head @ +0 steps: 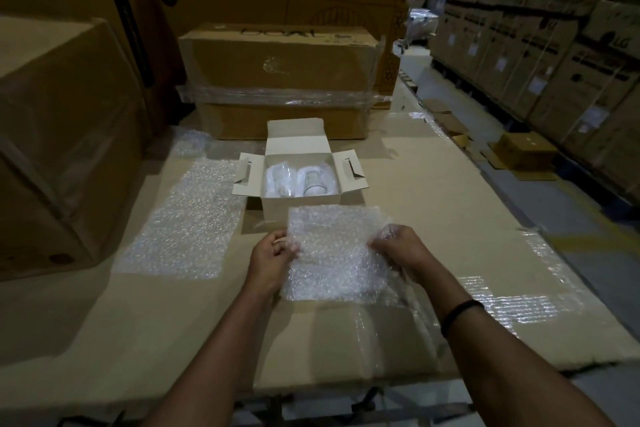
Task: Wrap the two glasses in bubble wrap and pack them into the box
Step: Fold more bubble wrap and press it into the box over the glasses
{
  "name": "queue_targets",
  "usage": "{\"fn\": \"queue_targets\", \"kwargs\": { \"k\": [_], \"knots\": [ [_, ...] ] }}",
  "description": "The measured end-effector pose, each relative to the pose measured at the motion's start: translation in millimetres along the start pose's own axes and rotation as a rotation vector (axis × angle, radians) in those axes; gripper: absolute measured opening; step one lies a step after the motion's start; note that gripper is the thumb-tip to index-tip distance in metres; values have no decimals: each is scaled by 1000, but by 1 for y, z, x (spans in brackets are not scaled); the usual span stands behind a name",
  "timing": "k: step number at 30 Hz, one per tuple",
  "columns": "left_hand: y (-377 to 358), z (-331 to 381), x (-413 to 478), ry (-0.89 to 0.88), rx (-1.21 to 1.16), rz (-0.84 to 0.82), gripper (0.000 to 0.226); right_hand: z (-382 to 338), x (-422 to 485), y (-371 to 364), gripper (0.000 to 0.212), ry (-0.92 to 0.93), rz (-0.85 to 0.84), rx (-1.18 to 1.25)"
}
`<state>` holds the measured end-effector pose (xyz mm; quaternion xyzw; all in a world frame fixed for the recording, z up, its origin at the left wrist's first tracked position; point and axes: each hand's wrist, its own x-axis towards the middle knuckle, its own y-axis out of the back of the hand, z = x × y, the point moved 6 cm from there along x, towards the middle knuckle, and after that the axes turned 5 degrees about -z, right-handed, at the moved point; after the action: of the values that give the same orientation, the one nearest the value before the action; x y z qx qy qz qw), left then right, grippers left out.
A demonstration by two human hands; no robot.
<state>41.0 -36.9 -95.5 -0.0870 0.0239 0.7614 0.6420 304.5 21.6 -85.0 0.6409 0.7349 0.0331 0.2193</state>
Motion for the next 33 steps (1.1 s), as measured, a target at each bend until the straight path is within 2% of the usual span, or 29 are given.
{"fn": "queue_targets", "kwargs": {
  "k": [4, 8, 10, 12, 16, 20, 23, 25, 27, 29, 33],
  "knots": [
    [16, -2, -4, 66, -48, -20, 22, -2, -3, -9, 25, -13, -7, 132],
    [33, 7, -7, 73, -65, 1, 11, -10, -3, -23, 22, 23, -51, 303],
    [41, 12, -8, 71, -54, 21, 7, -13, -3, -32, 15, 47, -93, 310],
    [50, 16, -3, 26, 2, 52, 13, -16, -6, -39, 14, 62, -104, 245],
    [67, 17, 12, -34, 64, 142, 20, -21, -9, -46, 16, 76, -13, 316],
    [65, 20, 22, -80, 153, 170, 25, -24, -8, -42, 8, 71, 59, 373],
    [60, 33, 27, -167, 160, 198, 6, -35, 1, -36, 24, 52, 50, 415],
    [62, 46, 29, -230, 181, 261, 24, -47, 9, -32, 36, 68, 47, 412],
    [64, 61, 37, -313, 285, 303, 25, -62, 20, -27, 37, 116, 73, 353],
    [62, 76, 50, -401, 427, 313, 15, -78, 37, -22, 34, 176, 111, 250],
    [63, 99, 86, -436, 559, 350, 19, -118, 83, -18, 23, 338, 238, -159]
  ]
}}
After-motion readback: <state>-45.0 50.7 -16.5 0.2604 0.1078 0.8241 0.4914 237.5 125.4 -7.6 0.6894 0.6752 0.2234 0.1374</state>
